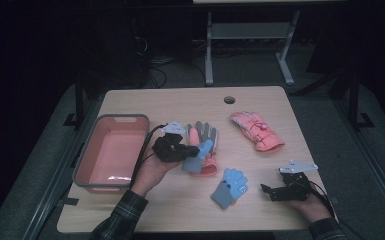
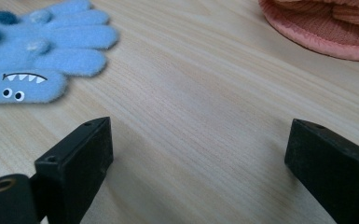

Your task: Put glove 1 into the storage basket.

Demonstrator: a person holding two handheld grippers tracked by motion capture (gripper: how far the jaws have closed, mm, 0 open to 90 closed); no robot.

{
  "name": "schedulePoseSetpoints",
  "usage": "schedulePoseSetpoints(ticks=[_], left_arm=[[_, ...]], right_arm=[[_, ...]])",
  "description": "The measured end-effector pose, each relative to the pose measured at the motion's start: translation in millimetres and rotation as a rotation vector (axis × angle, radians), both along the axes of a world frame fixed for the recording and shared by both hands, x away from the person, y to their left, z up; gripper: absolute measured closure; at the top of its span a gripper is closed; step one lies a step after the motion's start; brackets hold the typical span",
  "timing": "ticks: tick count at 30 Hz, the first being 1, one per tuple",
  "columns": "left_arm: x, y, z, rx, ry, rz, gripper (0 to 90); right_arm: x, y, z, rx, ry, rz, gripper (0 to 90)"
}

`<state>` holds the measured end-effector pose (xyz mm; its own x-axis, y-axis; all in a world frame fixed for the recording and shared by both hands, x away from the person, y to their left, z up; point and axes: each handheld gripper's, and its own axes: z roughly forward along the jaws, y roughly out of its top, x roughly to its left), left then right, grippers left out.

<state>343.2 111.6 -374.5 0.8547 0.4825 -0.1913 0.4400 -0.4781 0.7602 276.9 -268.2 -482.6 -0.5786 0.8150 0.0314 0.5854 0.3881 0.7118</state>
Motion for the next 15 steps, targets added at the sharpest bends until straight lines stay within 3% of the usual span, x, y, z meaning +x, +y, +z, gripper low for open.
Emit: schedulePoseSetpoints(ticks=[3,4,6,7,15], left_arm=[[-4.2,-8.5,-1.3,0.002,-0.002,-0.042,84.4],[-8.1,-17.1,-2.9,0.009,-0.007,-0.081,84.4],[-9.7,-20.9,-3.8,0.009,-0.011,-0.097,84.4],[-12.0,-28.2,-5.6,0.014,-0.014,-0.131,84.4],[-18.2,-56.7,-18.2,0.009,0.004,-0.225,84.3]], right_arm=[[0.2,-0.1,-0.1,0.000,-0.003,0.002,7.3],[0.3,-0.1,-0.1,0.000,-0.003,0.002,7.3],[0.3,-0.1,-0.2,0.000,-0.003,0.002,7.3],[0.3,0.0,-0.2,0.000,-0.003,0.002,7.3],[0.3,-0.1,-0.2,0.000,-0.003,0.002,7.3]])
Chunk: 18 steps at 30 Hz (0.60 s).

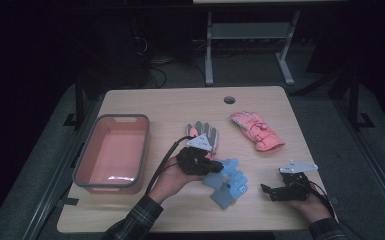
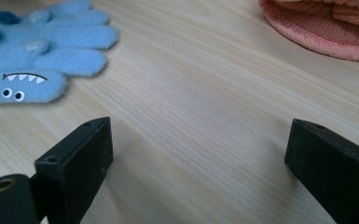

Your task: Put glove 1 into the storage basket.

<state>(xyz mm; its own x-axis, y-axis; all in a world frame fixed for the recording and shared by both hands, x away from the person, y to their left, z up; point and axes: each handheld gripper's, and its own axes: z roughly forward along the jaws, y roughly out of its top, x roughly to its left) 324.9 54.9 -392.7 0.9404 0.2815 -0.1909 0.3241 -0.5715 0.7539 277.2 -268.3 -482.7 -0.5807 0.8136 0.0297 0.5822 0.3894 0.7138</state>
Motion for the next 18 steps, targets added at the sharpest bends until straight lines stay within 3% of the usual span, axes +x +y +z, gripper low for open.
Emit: schedulePoseSetpoints(ticks=[10,18], left_arm=[[-2.5,-23.8,-19.4,0.020,0.015,-0.087,84.0],[-1.7,-35.2,-40.6,0.067,0.039,-0.108,83.1]], right_arm=[[-0.1,0.0,0.0,0.000,0.001,0.000,7.4],[0.0,0.0,0.0,-0.001,0.001,0.000,7.3]])
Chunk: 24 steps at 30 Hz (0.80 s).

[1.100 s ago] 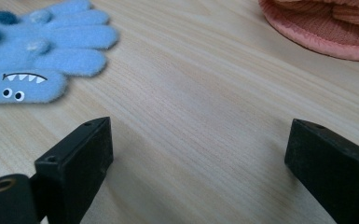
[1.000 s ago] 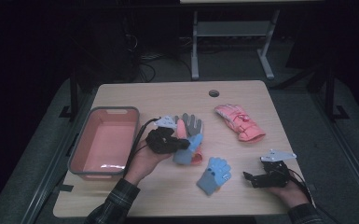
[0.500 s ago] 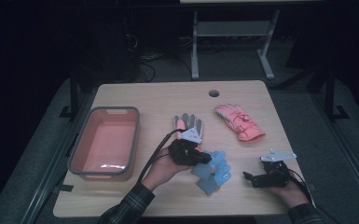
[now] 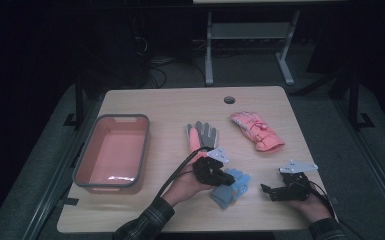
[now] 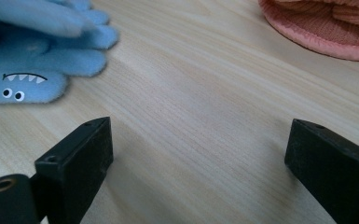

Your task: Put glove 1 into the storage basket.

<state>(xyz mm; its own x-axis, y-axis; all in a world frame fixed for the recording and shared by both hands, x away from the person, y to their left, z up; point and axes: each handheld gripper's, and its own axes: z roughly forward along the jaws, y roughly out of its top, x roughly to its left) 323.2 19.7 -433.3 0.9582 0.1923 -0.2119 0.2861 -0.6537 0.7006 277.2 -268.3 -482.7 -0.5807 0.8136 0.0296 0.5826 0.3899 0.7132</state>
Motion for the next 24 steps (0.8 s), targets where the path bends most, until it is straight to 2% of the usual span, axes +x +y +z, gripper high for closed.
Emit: schedulePoseSetpoints(ticks=[5,7,11,12,14,16,17,20,23,24], left_arm=[[-0.6,-3.2,-8.1,0.028,0.011,-0.012,80.4],[-1.7,-4.7,-12.8,0.043,0.021,-0.031,78.9],[-2.6,-5.8,-15.6,0.050,0.026,-0.038,74.3],[-2.6,-5.7,-15.6,0.046,0.028,-0.027,66.0],[-2.1,-3.9,-12.5,0.044,0.022,-0.007,54.8],[-2.4,-2.9,-10.7,0.047,0.020,0.002,46.3],[-2.6,0.9,-5.7,0.048,0.012,0.026,42.1],[-3.0,7.2,-1.1,0.042,0.004,0.053,39.3],[-5.5,15.4,1.2,0.056,0.016,0.107,30.7],[-5.5,15.4,1.2,0.056,0.016,0.107,26.9]], right_arm=[[0.0,0.0,0.0,0.000,0.000,0.000,7.4],[0.0,0.0,0.0,0.000,0.000,0.000,7.3],[0.0,0.0,0.0,0.000,0.000,0.000,7.3],[0.0,0.0,0.0,0.000,0.000,0.000,7.3],[0.0,0.0,0.0,0.000,0.001,0.000,7.3],[0.0,0.0,0.0,0.000,0.000,0.000,7.3],[0.1,0.0,0.0,0.000,0.000,0.001,7.3],[0.2,-0.1,0.2,-0.001,0.002,0.003,7.3],[1.0,1.9,2.5,-0.010,0.021,0.005,8.1],[1.0,1.9,2.5,-0.010,0.021,0.005,8.1]])
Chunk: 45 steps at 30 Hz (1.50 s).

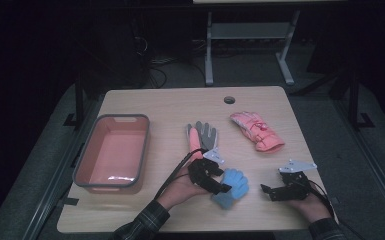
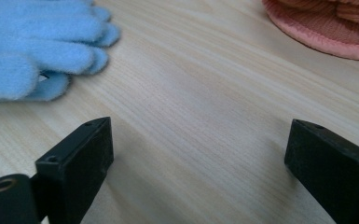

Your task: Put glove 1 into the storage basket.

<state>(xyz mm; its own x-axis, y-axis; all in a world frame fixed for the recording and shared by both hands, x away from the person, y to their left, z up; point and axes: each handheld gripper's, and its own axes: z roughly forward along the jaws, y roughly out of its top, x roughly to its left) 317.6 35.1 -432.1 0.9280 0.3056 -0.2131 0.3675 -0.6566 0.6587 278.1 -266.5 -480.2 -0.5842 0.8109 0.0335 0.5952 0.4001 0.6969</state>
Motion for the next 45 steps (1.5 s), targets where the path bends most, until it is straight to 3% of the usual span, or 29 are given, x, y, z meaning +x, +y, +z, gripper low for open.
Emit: schedulePoseSetpoints(ticks=[1,6,16,18,20,22,31,38,39,41,45], left_arm=[[-3.3,0.2,-0.1,0.014,0.001,0.023,23.0],[-11.8,-6.4,-1.6,0.035,-0.020,0.040,13.3],[-22.5,-28.8,-23.6,0.080,-0.041,0.073,12.8],[-21.5,-31.8,-27.0,0.098,-0.061,0.079,12.8],[-21.6,-32.9,-29.5,0.090,-0.048,0.093,12.8],[-20.8,-31.3,-31.3,0.100,-0.045,0.079,12.7],[-23.0,-16.4,-32.8,0.139,-0.128,0.044,13.8],[-20.8,-10.4,-31.1,0.134,-0.150,0.049,27.5],[-19.8,-8.8,-29.2,0.131,-0.147,0.040,37.2],[-19.6,-8.2,-28.1,0.124,-0.132,0.028,48.3],[-17.1,-7.4,-27.6,0.108,-0.107,0.023,58.1]], right_arm=[[0.1,1.7,0.5,-0.002,0.006,-0.001,8.2],[0.1,2.3,-0.2,0.003,0.000,0.002,8.2],[-0.6,0.7,-1.5,0.008,-0.015,0.008,8.2],[-0.7,0.6,-1.6,0.008,-0.016,0.009,8.2],[-0.7,0.6,-1.6,0.008,-0.016,0.009,8.2],[-0.8,0.6,-1.6,0.009,-0.015,0.008,8.2],[-1.6,0.4,-1.9,0.012,-0.017,0.005,8.2],[-1.7,0.5,-2.0,0.012,-0.018,0.004,8.2],[-1.8,0.4,-2.1,0.013,-0.018,0.004,8.2],[-1.9,0.4,-2.1,0.014,-0.019,0.003,8.2],[-1.9,0.3,-2.3,0.014,-0.021,0.003,8.2]])
